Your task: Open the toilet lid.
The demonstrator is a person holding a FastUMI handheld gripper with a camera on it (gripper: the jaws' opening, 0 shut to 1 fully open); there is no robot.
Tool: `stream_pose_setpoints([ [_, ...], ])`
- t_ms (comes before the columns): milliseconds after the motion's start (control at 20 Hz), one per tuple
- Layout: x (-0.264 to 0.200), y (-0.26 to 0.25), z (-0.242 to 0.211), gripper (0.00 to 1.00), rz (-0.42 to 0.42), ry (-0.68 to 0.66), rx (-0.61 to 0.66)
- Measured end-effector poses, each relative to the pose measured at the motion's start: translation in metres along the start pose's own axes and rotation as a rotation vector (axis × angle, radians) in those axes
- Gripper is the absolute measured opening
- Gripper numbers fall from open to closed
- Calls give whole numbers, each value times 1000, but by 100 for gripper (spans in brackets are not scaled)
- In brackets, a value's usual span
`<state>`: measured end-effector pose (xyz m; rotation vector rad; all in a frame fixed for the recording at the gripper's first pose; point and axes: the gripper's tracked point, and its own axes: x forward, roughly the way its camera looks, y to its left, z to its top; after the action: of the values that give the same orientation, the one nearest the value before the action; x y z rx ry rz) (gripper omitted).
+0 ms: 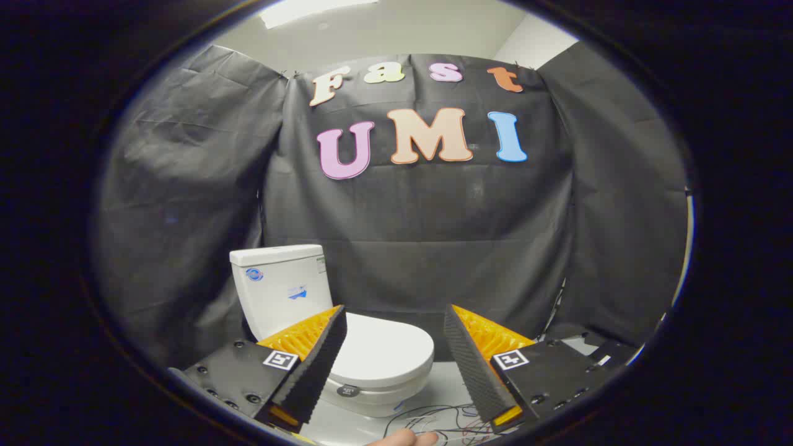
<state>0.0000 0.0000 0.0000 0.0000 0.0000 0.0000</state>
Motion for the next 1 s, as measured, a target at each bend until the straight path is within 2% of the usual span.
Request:
stream_pose_setpoints([
  [1000,1,0,0,98,-4,0,-1],
])
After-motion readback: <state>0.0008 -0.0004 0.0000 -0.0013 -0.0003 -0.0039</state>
